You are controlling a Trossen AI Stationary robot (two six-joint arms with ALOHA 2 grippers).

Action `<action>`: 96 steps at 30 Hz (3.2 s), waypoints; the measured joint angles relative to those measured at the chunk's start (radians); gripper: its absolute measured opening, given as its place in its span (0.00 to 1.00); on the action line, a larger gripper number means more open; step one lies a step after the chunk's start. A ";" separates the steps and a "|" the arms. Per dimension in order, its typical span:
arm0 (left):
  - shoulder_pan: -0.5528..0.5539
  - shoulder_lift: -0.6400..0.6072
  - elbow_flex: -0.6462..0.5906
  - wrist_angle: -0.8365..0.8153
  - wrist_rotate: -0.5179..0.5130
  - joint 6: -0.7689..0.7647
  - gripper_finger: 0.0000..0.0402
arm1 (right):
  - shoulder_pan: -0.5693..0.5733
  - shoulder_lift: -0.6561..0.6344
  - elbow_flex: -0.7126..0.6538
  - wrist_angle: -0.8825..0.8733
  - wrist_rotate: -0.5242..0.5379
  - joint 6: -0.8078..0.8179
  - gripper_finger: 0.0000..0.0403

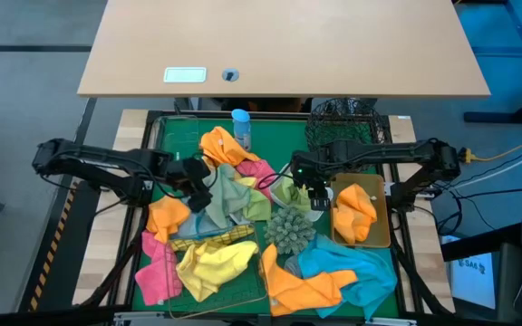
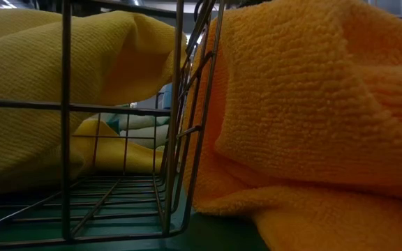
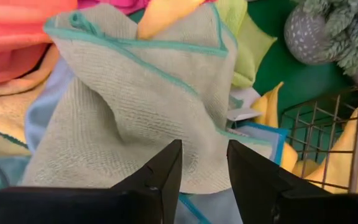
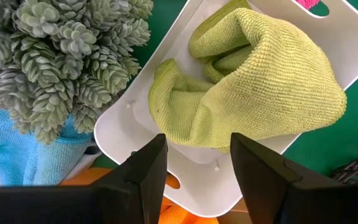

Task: Sort microfiber towel by color & place in baskets
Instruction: Put the green microfiber cloth into the white bin

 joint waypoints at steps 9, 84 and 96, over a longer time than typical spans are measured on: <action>-0.005 0.089 0.000 -0.003 -0.001 0.007 0.41 | 0.000 0.000 0.000 0.000 0.000 0.000 0.44; -0.005 0.104 0.214 0.545 -0.008 0.198 0.13 | -0.001 0.119 0.218 0.724 -0.155 -0.080 0.05; -0.005 0.104 0.214 0.524 -0.010 0.199 0.18 | -0.001 0.006 0.368 0.357 -0.023 -0.061 0.03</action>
